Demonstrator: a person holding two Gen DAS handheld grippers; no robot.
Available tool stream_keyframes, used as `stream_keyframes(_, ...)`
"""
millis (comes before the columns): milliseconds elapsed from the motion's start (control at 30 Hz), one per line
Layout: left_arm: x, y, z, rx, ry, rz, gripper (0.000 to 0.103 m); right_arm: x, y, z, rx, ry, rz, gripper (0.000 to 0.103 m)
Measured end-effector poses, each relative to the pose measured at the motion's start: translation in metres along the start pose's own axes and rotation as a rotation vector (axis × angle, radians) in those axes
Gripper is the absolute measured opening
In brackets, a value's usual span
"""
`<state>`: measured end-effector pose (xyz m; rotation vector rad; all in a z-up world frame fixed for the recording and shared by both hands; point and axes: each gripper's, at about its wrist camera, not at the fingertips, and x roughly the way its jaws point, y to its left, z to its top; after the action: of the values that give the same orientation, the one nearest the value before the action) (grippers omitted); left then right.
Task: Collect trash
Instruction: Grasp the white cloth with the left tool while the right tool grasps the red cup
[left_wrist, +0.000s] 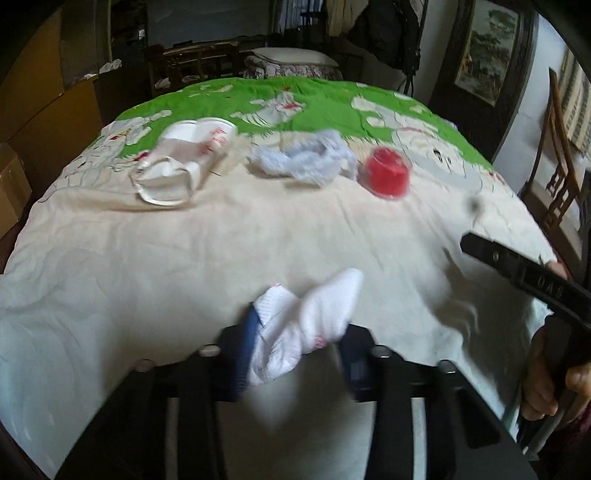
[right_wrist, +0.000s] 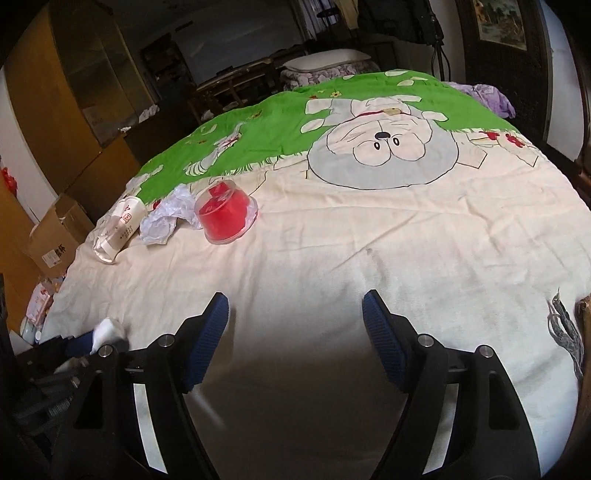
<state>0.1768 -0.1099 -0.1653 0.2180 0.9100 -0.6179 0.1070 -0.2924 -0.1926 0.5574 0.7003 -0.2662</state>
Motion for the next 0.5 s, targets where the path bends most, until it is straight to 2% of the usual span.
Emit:
stream_keyframes(200,-0.013,0.037,0.007,-0.084,-0.036,0.056,0.032,-0.001,0.003,0.000,-0.014,-0.004,-0.010,0.074)
stream_keyframes(333,-0.016,0.045,0.001,-0.094,-0.035,0.067,0.034,-0.003,0.009,0.003,-0.021,-0.011,0.012,0.073)
stream_keyframes(400,-0.016,0.048,-0.003,-0.100,-0.034,0.077,0.052,0.000,0.016,0.008,-0.030,-0.011,0.028,0.074)
stream_keyframes(467,-0.014,0.051,-0.007,-0.109,-0.034,0.092,0.061,0.005,0.024,0.014,-0.046,-0.012,0.039,0.074)
stream_keyframes(500,-0.010,0.053,-0.010,-0.112,-0.025,0.095,0.062,0.008,0.028,0.017,-0.050,-0.011,0.044,0.074)
